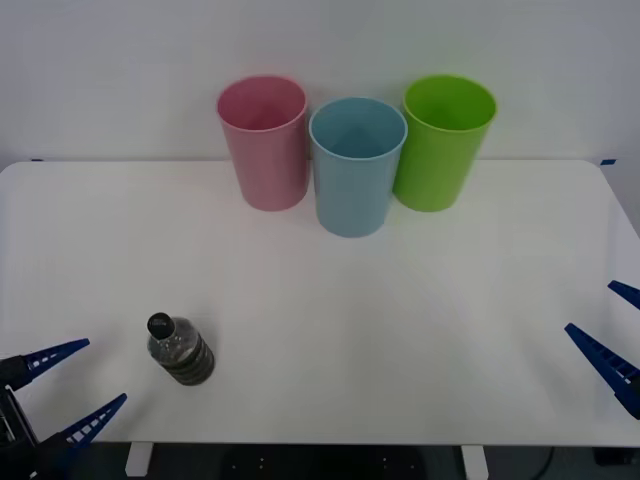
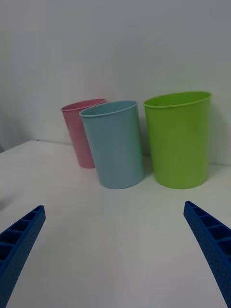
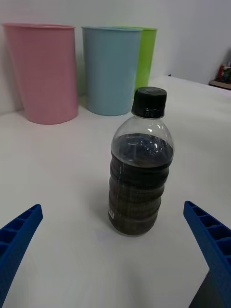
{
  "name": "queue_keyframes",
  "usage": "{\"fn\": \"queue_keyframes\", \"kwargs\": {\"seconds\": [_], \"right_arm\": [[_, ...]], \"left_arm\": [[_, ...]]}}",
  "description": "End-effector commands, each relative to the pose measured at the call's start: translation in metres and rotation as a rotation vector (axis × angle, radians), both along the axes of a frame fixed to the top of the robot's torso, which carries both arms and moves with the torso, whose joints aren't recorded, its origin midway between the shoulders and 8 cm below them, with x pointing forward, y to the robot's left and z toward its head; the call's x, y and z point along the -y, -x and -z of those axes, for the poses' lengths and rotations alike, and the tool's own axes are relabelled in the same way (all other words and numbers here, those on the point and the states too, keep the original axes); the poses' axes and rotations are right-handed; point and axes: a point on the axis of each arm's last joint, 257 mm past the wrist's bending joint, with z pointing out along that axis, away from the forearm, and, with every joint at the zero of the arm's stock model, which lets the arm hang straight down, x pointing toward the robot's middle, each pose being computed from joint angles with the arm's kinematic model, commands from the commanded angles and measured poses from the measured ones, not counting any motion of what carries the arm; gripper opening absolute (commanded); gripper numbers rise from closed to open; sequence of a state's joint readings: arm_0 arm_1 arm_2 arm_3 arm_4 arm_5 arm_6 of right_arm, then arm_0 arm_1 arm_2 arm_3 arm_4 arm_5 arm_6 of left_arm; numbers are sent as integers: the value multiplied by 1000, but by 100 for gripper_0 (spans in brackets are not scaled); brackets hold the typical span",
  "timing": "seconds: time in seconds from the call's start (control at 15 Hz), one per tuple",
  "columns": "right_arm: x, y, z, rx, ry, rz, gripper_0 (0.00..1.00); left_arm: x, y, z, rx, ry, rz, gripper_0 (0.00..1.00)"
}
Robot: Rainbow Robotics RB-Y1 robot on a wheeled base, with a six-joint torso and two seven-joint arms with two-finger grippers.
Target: Grasp the object on the table and drop it into the matching bin: aluminum can to the light blue bin, PET bottle to the pink bin.
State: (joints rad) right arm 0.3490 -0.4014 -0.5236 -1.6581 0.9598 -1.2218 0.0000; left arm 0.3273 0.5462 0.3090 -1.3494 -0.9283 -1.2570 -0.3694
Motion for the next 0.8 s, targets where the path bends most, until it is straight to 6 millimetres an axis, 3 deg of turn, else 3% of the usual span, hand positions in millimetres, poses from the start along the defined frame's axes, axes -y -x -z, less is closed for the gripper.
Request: {"fn": "queue_keyframes", "kwargs": {"seconds": [0.07, 0.47, 0.8], "right_arm": [[0, 0, 0, 0, 0, 0, 100], [0, 0, 0, 0, 0, 0, 100], [0, 0, 0, 0, 0, 0, 100]], "left_arm": [[8, -6, 8, -15, 0, -2, 100], [30, -20, 26, -32, 22, 26, 100], [49, -27, 29, -16, 43, 32, 100]]}}
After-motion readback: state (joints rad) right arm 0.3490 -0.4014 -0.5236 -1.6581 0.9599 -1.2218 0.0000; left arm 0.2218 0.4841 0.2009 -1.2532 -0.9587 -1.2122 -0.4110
